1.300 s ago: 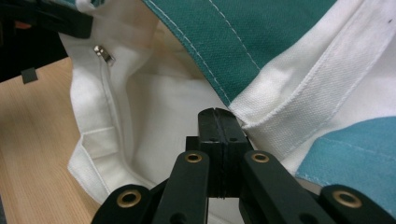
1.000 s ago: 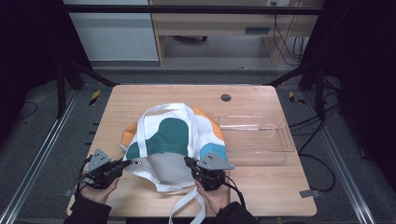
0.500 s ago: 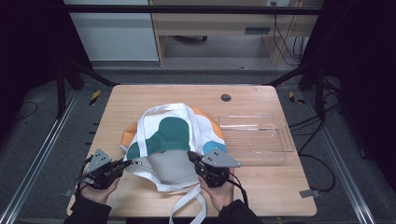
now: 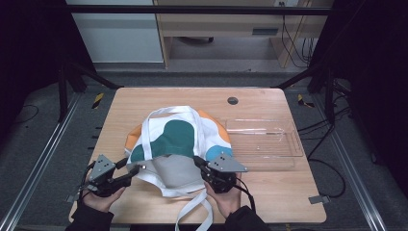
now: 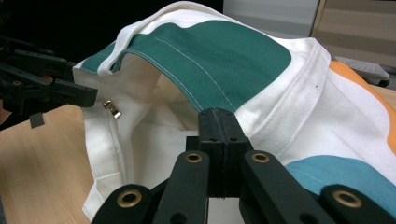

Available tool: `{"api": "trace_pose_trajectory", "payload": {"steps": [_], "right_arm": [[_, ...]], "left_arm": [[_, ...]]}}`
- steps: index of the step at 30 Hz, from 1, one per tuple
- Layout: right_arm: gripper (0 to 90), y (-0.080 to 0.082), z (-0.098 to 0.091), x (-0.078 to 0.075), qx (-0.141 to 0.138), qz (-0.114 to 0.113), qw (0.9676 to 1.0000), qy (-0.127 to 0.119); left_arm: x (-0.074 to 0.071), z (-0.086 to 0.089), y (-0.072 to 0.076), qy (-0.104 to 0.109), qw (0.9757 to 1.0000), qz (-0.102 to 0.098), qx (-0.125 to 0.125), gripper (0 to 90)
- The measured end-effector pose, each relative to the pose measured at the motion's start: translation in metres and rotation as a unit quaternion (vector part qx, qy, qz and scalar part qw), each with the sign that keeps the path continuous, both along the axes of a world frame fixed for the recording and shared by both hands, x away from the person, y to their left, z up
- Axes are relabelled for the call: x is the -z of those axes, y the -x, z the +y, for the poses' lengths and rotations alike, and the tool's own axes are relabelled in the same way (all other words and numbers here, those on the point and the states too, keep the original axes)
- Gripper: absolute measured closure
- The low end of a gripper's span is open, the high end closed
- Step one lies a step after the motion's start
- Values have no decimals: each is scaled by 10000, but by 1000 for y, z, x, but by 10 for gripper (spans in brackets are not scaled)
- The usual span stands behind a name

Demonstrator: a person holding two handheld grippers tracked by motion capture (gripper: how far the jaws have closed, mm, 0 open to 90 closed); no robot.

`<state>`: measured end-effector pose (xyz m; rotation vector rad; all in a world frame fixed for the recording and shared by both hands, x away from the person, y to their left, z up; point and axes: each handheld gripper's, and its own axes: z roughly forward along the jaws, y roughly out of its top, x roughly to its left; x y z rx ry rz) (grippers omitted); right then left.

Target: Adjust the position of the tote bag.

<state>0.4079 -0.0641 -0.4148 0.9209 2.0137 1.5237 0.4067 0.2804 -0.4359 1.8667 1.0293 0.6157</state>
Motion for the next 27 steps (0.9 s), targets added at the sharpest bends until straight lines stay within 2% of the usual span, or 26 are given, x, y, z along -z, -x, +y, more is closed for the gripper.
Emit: {"api": "trace_pose_trajectory", "payload": {"steps": [2,4,6,11,16,27], "right_arm": [[900,-1,0,1,7,21,10000,19],[900,-2,-1,2,16,37,10000,21],[900,-2,-1,3,23,61,10000,36],[900,-2,-1,2,15,46,10000,36],[900,-2,-1,3,15,63,10000,51],[900,-2,-1,3,18,90,9999,51]], "left_arm": [[1,0,0,-83,9999,114,31,408],[1,0,1,-129,9998,129,-12,365],[0,1,3,-73,9999,138,29,375],[-7,6,10,37,10000,-17,13,383],[-17,8,13,212,9997,-129,-16,343],[-32,1,19,245,9990,-364,-4,309]]}}
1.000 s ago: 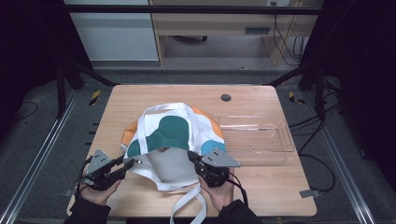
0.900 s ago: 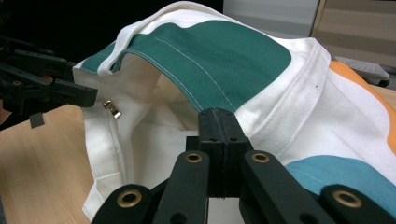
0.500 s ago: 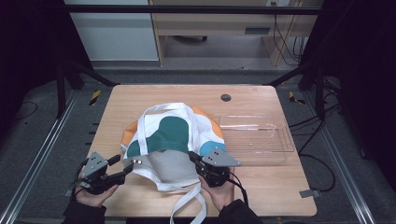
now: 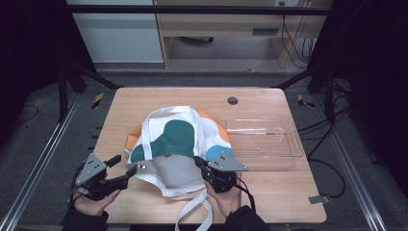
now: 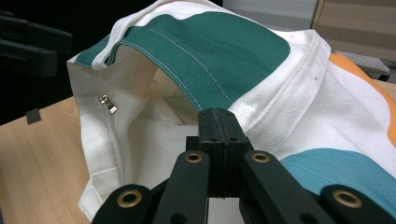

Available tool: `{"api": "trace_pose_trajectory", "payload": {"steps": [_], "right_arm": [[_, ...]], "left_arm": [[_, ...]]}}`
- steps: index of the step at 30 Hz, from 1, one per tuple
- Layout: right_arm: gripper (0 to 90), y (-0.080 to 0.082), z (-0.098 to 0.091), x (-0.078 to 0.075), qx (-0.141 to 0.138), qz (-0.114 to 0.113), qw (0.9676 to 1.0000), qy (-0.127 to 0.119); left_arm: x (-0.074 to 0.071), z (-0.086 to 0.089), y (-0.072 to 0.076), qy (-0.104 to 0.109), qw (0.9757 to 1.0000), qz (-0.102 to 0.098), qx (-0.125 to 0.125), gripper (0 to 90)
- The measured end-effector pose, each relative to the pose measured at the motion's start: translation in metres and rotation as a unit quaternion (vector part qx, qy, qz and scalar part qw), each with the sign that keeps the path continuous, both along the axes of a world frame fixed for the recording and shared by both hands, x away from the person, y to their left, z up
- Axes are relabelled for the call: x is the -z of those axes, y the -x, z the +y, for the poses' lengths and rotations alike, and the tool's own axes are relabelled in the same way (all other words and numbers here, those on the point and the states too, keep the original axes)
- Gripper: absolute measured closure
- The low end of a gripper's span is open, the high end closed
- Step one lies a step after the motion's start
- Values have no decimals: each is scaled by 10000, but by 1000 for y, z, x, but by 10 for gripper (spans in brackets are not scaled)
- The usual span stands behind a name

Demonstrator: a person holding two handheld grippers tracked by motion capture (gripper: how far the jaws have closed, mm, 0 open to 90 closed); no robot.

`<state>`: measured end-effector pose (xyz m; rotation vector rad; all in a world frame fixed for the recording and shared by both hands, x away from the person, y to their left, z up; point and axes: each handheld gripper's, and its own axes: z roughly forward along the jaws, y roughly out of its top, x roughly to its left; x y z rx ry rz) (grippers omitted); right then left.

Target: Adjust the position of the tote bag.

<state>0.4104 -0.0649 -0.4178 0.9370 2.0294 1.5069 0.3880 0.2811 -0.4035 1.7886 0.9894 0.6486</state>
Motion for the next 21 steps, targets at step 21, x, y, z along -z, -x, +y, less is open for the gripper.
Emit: {"api": "trace_pose_trajectory", "payload": {"steps": [21], "right_arm": [[900,2,7,9,-136,104,9998,96]], "left_arm": [[-45,-46,-18,-23,9987,-352,354,313]]}}
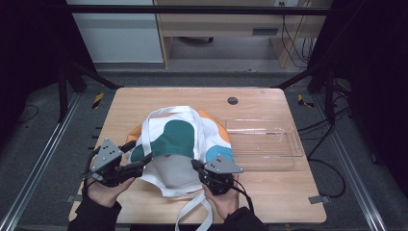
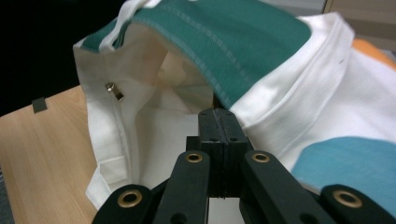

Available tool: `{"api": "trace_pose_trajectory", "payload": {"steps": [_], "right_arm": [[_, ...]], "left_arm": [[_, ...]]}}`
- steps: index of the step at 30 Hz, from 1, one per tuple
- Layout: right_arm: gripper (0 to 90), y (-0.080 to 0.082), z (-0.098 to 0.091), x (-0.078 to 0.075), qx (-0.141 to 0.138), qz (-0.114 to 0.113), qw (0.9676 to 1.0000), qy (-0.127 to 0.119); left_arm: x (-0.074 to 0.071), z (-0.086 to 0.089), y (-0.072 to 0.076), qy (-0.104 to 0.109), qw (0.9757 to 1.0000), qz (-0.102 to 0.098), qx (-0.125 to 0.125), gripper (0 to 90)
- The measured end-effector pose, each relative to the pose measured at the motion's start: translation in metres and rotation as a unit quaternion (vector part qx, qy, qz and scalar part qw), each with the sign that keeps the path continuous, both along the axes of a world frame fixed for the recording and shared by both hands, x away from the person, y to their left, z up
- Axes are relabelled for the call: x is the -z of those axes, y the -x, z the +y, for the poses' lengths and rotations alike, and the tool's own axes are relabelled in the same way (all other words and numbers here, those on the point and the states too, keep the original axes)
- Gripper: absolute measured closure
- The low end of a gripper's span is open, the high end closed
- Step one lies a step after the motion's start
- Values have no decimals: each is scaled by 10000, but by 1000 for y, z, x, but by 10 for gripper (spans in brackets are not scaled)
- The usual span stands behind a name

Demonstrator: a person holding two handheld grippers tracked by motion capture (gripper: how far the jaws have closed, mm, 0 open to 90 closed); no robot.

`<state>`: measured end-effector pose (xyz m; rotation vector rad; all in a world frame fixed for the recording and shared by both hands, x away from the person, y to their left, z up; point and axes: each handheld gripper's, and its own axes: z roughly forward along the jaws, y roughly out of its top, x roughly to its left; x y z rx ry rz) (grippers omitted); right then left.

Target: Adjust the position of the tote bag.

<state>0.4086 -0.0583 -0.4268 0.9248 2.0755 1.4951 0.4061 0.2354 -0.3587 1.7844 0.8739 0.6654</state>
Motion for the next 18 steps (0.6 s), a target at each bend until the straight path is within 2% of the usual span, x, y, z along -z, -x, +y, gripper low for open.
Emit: {"api": "trace_pose_trajectory", "payload": {"steps": [7,10,18], "right_arm": [[900,-5,7,14,21,140,9998,154],[900,-9,5,13,103,145,9998,80],[900,-8,-1,1,175,-14,9998,-101]], "left_arm": [[-10,-13,-8,129,9999,-63,70,325],[-8,-18,-9,99,9999,-50,115,325],[1,-23,-9,5,9998,47,180,323]]}}
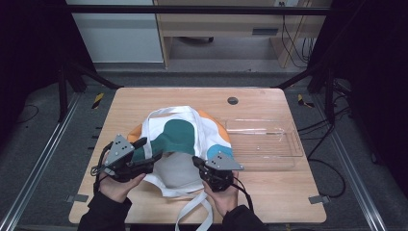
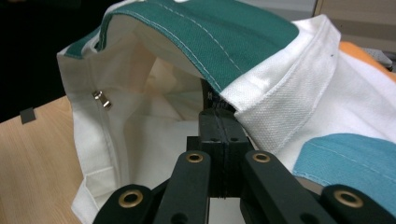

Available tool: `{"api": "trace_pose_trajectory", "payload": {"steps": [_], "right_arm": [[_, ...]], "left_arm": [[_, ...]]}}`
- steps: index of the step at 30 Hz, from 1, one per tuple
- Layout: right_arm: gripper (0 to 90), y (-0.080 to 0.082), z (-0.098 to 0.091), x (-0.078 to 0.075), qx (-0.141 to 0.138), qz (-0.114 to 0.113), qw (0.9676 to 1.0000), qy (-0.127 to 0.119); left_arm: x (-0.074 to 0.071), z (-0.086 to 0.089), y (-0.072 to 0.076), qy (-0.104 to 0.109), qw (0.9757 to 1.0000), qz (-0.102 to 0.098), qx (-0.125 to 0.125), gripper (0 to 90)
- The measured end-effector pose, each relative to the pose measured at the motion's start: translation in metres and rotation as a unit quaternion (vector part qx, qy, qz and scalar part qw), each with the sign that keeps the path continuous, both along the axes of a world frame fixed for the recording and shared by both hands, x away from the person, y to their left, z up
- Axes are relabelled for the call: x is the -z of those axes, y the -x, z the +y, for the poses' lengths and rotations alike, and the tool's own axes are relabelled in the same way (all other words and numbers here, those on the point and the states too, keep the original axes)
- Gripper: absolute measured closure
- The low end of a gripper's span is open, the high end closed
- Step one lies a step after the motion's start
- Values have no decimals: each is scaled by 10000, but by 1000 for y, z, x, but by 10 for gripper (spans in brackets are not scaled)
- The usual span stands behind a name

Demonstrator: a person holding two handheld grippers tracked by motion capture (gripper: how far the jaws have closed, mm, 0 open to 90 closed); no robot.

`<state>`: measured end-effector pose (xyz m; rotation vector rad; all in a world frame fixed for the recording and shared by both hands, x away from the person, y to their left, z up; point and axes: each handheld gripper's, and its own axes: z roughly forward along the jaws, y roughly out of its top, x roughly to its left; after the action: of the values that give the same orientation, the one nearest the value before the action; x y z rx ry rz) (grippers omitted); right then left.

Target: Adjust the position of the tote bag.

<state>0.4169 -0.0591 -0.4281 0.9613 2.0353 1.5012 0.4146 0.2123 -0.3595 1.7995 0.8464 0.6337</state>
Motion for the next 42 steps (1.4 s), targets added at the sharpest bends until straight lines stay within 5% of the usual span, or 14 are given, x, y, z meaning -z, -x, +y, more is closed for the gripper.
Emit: {"api": "trace_pose_trajectory", "payload": {"steps": [13,26,30,42], "right_arm": [[900,-1,-5,-12,13,-92,9999,-98],[900,-2,-1,-11,-42,-83,9999,-44],[900,-2,-1,-10,-47,-79,10000,-34],[900,-2,-1,-11,-42,-112,9999,-36]], "left_arm": [[9,-14,-2,-395,9992,6,-24,324],[12,-29,-11,-829,9964,-83,-152,333],[14,-36,-14,-1083,9938,-150,-215,350],[18,-39,-18,-1273,9913,45,-332,562]]}}
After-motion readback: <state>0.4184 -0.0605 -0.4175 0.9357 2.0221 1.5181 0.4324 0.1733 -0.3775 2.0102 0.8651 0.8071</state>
